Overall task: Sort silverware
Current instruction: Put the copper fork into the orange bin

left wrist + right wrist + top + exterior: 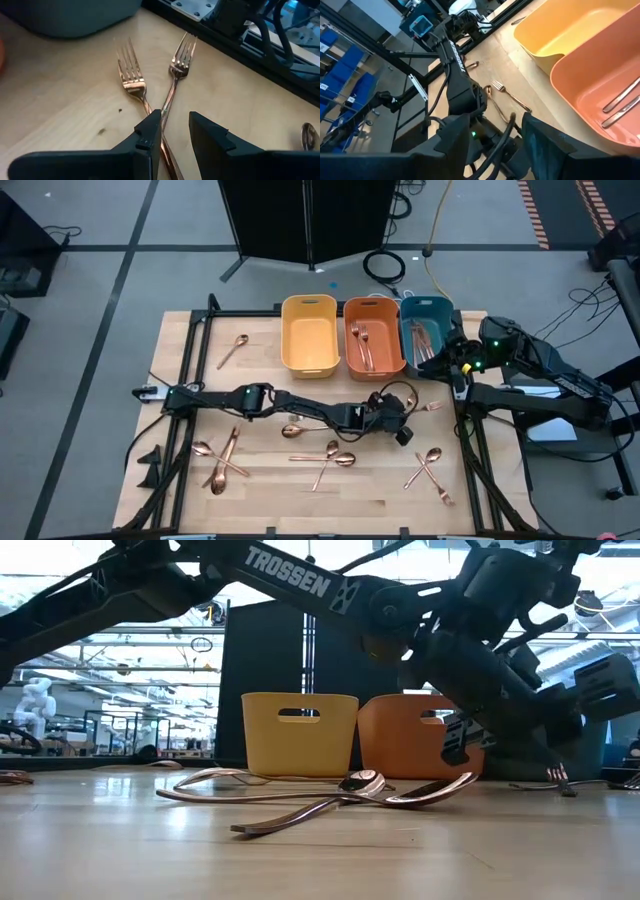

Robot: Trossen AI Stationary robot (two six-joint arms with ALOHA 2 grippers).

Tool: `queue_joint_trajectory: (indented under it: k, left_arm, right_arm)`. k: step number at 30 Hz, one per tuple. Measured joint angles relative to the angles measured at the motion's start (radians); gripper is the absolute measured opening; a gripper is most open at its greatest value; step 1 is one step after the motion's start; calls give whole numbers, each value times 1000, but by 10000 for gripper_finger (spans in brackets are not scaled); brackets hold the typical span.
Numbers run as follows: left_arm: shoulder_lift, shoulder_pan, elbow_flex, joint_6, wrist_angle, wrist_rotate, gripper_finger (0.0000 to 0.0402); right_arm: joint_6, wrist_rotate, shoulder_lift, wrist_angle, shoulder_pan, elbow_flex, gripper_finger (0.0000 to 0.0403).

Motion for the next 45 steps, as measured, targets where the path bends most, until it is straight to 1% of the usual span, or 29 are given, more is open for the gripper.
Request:
queue_joint_trajectory:
  k: [2, 12, 15, 20, 23, 29, 32, 36, 38, 45]
  left_arm:
    - [4, 2, 0, 9, 9, 15, 95]
    - [49, 4, 3, 11, 53, 26, 95]
    - [47, 4, 3, 44, 25, 48, 95]
    - [45, 3, 3, 202, -86, 53, 95]
    - [45, 2, 5, 220, -115, 66, 95]
    - [46, 0, 3, 226, -106, 66, 93]
    - [46, 0, 2, 227, -96, 65, 75]
    - [46, -2, 1, 220, -93, 66, 28]
    - [41, -3, 1, 218, -92, 67, 11]
    - [14, -6, -5, 218, -45, 91, 4]
  right_arm:
    - [-2, 1, 0, 0, 0, 0, 169]
    - [0, 4, 8, 0, 0, 0, 169]
    - [4, 21, 12, -3, 0, 0, 169]
    - [27, 21, 17, 2, 0, 0, 169]
    - [32, 21, 19, 5, 0, 0, 169]
    - [37, 21, 19, 5, 0, 0, 169]
    - [35, 21, 19, 5, 0, 0, 169]
    - [31, 21, 19, 5, 0, 0, 169]
    - [29, 21, 19, 5, 0, 0, 169]
    - [21, 21, 19, 5, 0, 0, 169]
